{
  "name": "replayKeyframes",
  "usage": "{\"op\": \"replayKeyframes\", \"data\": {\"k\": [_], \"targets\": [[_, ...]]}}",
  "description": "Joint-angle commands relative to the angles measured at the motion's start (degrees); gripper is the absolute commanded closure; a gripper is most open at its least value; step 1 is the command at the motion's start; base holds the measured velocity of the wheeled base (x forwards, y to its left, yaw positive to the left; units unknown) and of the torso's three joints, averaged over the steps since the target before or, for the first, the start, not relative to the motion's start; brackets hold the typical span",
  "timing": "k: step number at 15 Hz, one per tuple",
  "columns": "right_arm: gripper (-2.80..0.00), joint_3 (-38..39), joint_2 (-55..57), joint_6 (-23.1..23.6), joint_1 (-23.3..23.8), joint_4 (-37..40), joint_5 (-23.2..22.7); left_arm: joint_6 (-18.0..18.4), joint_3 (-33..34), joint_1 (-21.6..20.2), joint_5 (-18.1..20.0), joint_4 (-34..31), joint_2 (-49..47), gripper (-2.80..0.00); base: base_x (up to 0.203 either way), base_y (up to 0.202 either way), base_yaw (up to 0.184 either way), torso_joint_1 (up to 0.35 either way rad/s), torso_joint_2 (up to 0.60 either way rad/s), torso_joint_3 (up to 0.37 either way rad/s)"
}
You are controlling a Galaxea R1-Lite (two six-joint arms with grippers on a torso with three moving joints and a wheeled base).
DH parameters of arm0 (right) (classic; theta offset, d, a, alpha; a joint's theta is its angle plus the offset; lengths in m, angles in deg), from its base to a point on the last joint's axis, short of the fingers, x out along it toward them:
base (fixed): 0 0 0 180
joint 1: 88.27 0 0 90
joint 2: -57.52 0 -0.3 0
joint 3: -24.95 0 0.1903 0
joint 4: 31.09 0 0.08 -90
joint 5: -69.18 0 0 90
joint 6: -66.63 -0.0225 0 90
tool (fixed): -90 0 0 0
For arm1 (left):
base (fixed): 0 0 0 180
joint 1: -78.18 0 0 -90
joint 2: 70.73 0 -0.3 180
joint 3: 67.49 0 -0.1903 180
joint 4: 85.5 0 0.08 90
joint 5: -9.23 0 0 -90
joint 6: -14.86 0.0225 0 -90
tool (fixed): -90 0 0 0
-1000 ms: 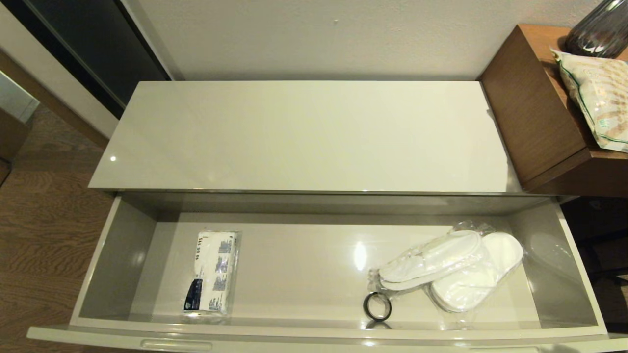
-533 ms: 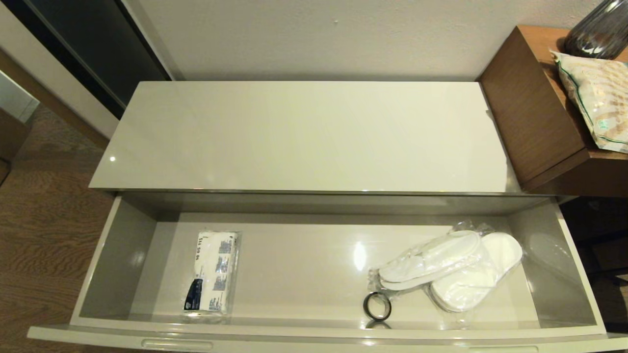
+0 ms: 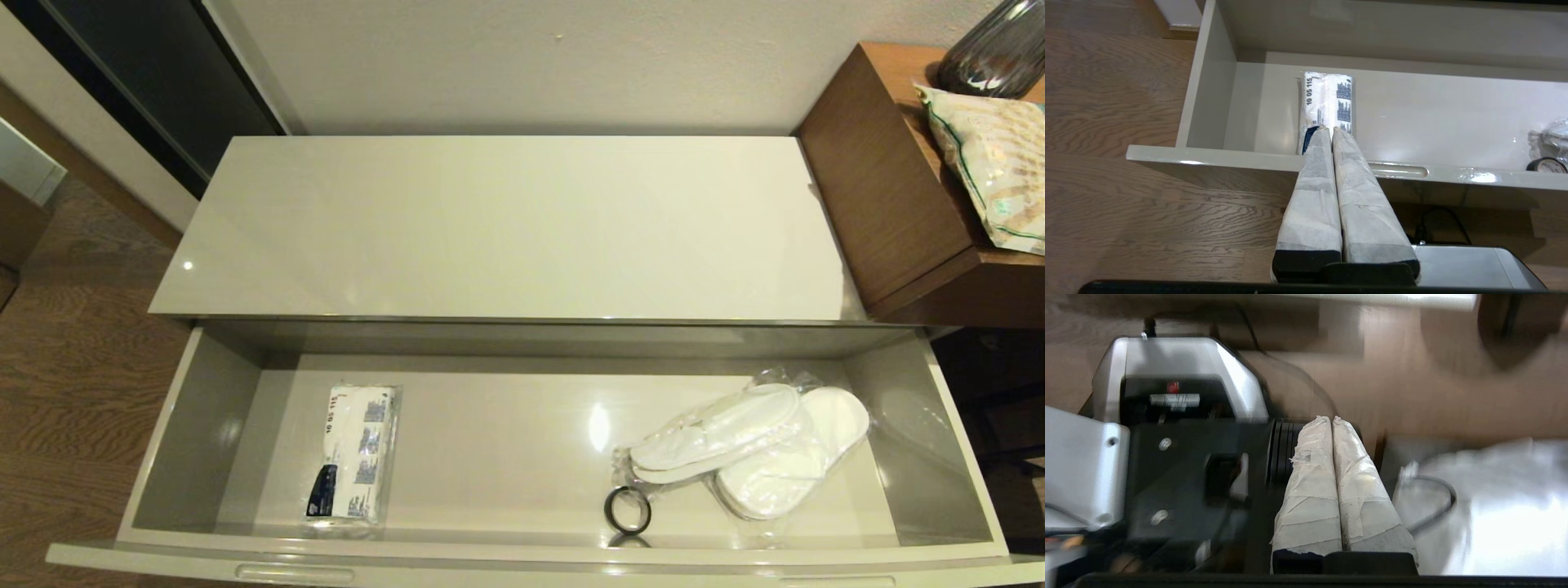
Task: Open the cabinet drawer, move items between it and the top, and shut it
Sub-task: Take out the tissue from the drawer
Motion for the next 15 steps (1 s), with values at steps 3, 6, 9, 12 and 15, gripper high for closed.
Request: {"op": "replayKeyframes", "data": {"k": [3,6,9,12,15], "targets": [[0.0,21.6,-12.0,3.2,-1.9,-30.2,-0.5,0.0,0.0,0.0,0.0,0.0,0.0,0.0,0.0,0.0,0.0,0.0,0.0,0.0],[0.0,38.5,-12.6,3.7,-2.1,-56.7,-0.5,0.0,0.1,0.0,0.0,0.0,0.0,0.0,0.0,0.0,0.0,0.0,0.0,0.0],[0.0,49.1,-13.0,2.1,-2.2,-71.5,-1.1,0.0,0.1,0.0,0.0,0.0,0.0,0.0,0.0,0.0,0.0,0.0,0.0,0.0],[0.0,47.0,-13.2,-0.2,-2.2,-69.0,-1.4,0.0,0.0,0.0,0.0,0.0,0.0,0.0,0.0,0.0,0.0,0.0,0.0,0.0],[0.0,48.2,-13.2,-5.3,-2.2,-70.5,-0.8,0.0,0.0,0.0,0.0,0.0,0.0,0.0,0.0,0.0,0.0,0.0,0.0,0.0]]}}
